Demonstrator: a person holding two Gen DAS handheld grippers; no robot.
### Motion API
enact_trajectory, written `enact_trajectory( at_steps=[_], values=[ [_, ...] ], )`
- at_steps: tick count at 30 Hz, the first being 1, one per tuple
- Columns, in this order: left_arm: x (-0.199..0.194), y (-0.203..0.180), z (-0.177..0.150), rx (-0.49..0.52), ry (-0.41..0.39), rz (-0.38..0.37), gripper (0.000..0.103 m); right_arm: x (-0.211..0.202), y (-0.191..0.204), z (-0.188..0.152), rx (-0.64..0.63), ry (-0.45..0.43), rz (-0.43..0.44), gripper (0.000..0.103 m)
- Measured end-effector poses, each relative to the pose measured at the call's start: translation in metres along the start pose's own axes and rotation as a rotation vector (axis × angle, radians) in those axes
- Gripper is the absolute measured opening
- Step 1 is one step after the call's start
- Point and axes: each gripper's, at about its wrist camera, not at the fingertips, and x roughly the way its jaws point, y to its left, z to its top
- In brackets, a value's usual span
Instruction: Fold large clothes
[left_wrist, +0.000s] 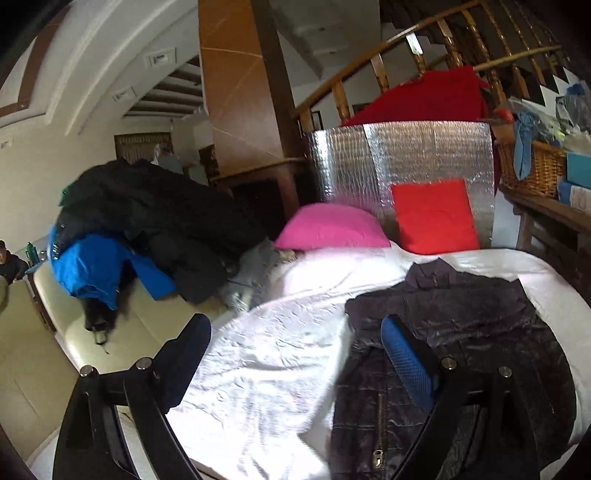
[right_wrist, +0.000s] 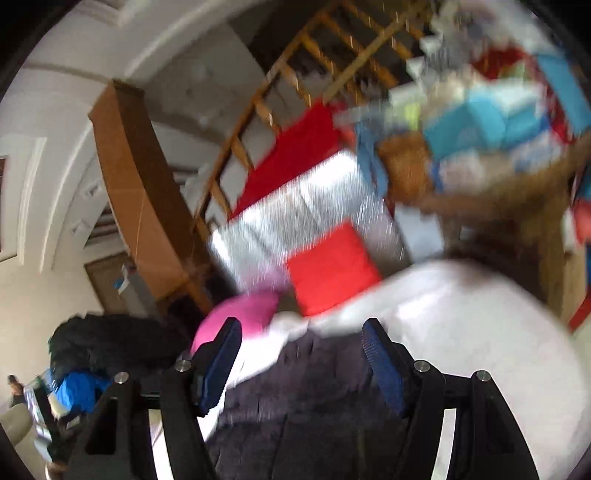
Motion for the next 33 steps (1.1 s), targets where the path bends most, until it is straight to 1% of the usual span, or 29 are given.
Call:
enact_trajectory(
  at_steps=[1,2,3,5,6,8,10,11,13,14,16,17,18,19,20,22,23,25,26,28,30,33],
  values=[
    [-0.004,0.004,0.001,-0.002,-0.006,0.002,0.093,-0.018,0.007,0.019,-0.008,-0.057,0.009,0.072],
    [-0.013,0.01,0.004,-0.007,-0.023,0.005,0.093,-0.033,0.011,0.033,-0.013,-0.101,0.013,0.076],
    [-0.018,0.013,0.005,-0.01,-0.033,0.008,0.093,-0.053,0.019,0.051,-0.019,-0.163,0.002,0.08],
    [-0.036,0.027,0.011,-0.027,-0.064,0.016,0.093,-0.094,0.032,0.08,-0.028,-0.314,-0.028,0.084],
    [-0.045,0.033,0.013,-0.037,-0.081,0.021,0.093,-0.116,0.037,0.092,-0.029,-0.393,-0.024,0.088],
    [-0.062,0.045,0.017,-0.053,-0.12,0.038,0.096,-0.153,0.046,0.105,-0.028,-0.516,-0.004,0.09],
    [-0.073,0.053,0.017,-0.056,-0.145,0.055,0.101,-0.174,0.054,0.11,-0.039,-0.571,-0.001,0.09],
    [-0.075,0.055,0.016,-0.052,-0.149,0.063,0.101,-0.178,0.057,0.109,-0.049,-0.57,0.007,0.09],
    [-0.071,0.055,0.011,-0.036,-0.136,0.065,0.102,-0.171,0.06,0.102,-0.059,-0.515,0.025,0.09],
    [-0.063,0.053,0.006,-0.025,-0.105,0.06,0.102,-0.162,0.062,0.096,-0.069,-0.468,0.032,0.09],
    [-0.045,0.047,-0.006,-0.011,-0.008,0.032,0.102,-0.132,0.065,0.077,-0.1,-0.335,0.02,0.09],
    [-0.031,0.044,-0.016,-0.014,0.051,0.001,0.102,-0.119,0.066,0.066,-0.11,-0.27,0.006,0.09],
    [-0.018,0.041,-0.027,-0.026,0.11,-0.032,0.102,-0.1,0.067,0.052,-0.121,-0.183,-0.001,0.09],
    [-0.01,0.038,-0.034,-0.035,0.147,-0.052,0.102,-0.089,0.067,0.039,-0.129,-0.123,0.0,0.09],
    [0.001,0.032,-0.045,-0.046,0.196,-0.081,0.102,-0.072,0.068,0.021,-0.143,-0.038,0.007,0.09],
    [0.012,0.018,-0.057,-0.03,0.233,-0.104,0.102,-0.05,0.065,-0.003,-0.161,0.053,0.011,0.09],
    [0.015,0.009,-0.06,-0.01,0.238,-0.107,0.102,-0.036,0.068,-0.018,-0.18,0.111,0.015,0.09],
    [0.019,-0.006,-0.062,0.02,0.224,-0.124,0.102,-0.017,0.074,-0.036,-0.215,0.177,0.028,0.09],
    [0.022,-0.015,-0.062,0.036,0.209,-0.144,0.102,-0.01,0.075,-0.043,-0.23,0.194,0.031,0.09],
    [0.033,-0.028,-0.067,0.053,0.211,-0.154,0.102,0.014,0.078,-0.061,-0.256,0.239,0.036,0.09],
    [0.056,-0.039,-0.076,0.051,0.265,-0.165,0.102,0.037,0.075,-0.074,-0.253,0.288,0.019,0.09],
    [0.088,-0.047,-0.096,0.033,0.358,-0.188,0.102,0.069,0.051,-0.097,-0.215,0.369,-0.023,0.09]
  ],
)
